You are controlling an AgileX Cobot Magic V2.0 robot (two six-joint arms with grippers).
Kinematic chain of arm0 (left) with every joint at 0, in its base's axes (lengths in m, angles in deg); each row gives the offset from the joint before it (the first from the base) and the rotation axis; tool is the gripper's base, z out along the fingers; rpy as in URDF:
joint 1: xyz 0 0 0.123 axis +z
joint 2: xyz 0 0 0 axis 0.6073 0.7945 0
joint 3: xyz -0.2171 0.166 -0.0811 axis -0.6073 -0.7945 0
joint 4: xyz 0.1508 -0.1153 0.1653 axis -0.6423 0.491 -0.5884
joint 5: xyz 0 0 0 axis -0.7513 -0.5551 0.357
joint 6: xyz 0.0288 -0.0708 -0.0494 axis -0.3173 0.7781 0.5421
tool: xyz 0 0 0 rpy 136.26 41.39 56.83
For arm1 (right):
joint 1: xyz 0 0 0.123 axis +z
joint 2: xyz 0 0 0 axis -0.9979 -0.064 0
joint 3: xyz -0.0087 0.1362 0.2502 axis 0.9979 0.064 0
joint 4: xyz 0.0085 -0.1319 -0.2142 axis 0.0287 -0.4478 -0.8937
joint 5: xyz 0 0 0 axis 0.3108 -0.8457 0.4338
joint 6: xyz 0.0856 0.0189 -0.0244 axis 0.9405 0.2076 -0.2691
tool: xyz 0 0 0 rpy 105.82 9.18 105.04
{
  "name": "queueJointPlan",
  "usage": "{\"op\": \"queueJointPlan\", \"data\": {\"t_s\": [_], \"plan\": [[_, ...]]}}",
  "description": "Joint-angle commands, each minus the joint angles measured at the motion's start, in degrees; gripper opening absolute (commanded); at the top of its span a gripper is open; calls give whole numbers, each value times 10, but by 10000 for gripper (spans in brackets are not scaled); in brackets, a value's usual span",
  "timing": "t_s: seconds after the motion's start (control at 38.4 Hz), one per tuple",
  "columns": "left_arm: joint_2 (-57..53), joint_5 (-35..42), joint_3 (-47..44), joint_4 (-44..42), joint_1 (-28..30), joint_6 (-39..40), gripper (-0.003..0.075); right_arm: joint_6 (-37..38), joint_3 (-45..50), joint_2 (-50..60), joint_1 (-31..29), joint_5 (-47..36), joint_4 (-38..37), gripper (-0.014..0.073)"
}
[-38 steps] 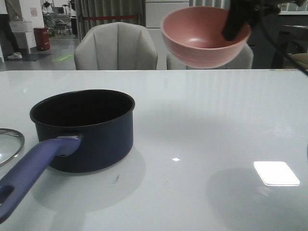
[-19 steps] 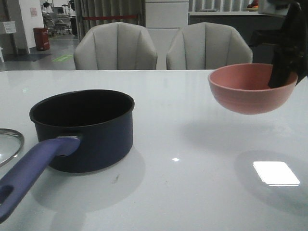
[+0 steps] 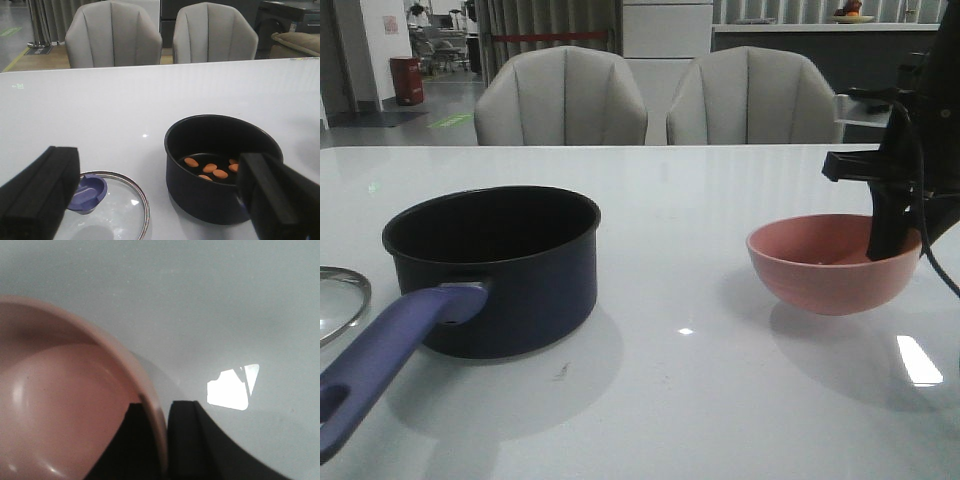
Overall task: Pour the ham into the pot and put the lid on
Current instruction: 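Carry the empty pink bowl back and lower it onto the table, then open the right gripper and raise it away from the bowl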
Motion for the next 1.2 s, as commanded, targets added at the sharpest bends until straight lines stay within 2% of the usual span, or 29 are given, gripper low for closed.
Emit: {"op": "queueJointPlan", "data": {"t_s": [0.0,0.13,0.18,0.39,0.55,0.78,1.17], "plan": [[5,47,21,1,-5,-1,669,-5,-13,29,-3,-7,6,269],[5,47,21,1,-5,-1,669,-12,-13,31,-3,-9,-3,389],[5,47,21,1,-5,-1,669,-27,-13,35,-3,-8,-4,411],[5,47,21,1,-5,-1,669,-81,-11,95,-3,-4,-4,413],[5,47,21,1,-5,-1,669,-114,21,187,3,-32,28,413],[5,47,21,1,-5,-1,669,-130,124,334,40,-146,37,413],[5,45,21,3,-5,-1,669,-130,381,598,115,-371,37,413]]}}
